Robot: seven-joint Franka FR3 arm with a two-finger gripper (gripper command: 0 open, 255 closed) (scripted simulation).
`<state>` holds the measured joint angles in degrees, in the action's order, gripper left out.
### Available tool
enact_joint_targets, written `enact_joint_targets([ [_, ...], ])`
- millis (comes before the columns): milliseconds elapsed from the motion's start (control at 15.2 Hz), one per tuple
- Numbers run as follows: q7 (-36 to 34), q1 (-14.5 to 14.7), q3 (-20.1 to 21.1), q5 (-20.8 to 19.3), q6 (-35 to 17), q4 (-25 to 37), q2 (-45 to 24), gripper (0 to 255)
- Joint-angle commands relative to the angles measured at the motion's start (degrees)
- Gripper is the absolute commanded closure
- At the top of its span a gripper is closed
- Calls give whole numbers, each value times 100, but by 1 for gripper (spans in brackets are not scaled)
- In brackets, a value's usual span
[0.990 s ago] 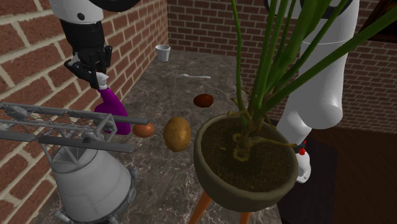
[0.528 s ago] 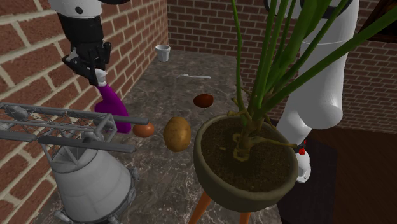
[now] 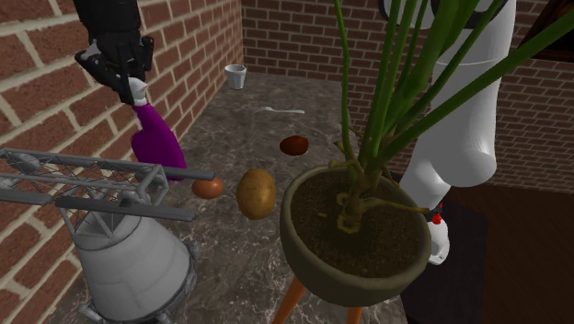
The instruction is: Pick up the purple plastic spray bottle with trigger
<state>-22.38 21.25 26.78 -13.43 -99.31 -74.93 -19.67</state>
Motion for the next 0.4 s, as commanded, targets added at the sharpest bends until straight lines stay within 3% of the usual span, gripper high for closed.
enact_joint_targets([
  [0,17,29,1,-13,178,214,-37,255],
  [330,34,96,2,-50,470,592,-127,255],
])
